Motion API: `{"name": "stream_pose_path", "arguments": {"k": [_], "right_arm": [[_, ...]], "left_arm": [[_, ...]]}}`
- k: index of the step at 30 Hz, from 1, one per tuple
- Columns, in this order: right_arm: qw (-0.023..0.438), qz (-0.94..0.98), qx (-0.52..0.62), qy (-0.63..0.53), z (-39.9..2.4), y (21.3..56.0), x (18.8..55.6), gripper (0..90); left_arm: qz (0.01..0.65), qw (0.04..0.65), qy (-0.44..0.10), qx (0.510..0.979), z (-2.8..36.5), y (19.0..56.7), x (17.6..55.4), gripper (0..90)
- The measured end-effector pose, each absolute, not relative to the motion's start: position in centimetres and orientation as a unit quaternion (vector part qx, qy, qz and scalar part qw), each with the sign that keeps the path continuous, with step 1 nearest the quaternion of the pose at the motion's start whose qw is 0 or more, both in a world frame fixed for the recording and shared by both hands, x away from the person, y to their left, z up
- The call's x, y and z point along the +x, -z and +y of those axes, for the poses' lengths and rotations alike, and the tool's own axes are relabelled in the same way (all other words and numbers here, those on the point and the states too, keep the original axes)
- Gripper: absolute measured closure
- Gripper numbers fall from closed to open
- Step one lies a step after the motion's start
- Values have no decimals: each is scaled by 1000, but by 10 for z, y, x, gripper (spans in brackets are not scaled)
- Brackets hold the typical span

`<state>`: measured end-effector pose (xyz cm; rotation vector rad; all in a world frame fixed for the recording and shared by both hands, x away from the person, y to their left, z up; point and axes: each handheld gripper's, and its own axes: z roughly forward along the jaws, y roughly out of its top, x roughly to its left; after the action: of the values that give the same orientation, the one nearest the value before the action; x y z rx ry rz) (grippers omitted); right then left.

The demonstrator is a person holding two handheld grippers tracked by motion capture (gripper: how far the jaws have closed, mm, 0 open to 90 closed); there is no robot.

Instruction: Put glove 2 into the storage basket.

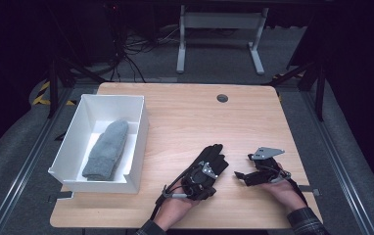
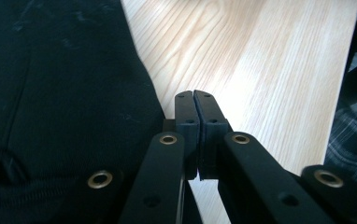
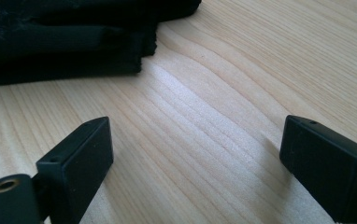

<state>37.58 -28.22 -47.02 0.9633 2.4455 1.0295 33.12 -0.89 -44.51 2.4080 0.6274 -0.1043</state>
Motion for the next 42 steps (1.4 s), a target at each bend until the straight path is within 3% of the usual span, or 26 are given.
{"name": "stream_pose_path", "arguments": {"k": [12,17,26,35,42], "right_arm": [[159,855,337,-360,-282,470,376,100],[159,855,337,-360,-282,470,376,100],[159,855,338,-360,-282,470,376,99],[160,854,339,-359,-282,470,376,99],[160,854,340,-359,-282,470,376,99]], "left_arm": [[254,305,5,918,24,441,333,879],[244,332,0,911,28,427,335,707],[212,332,-59,917,31,415,361,356],[216,307,-77,924,20,426,385,215],[226,288,-61,929,13,441,397,135]]}}
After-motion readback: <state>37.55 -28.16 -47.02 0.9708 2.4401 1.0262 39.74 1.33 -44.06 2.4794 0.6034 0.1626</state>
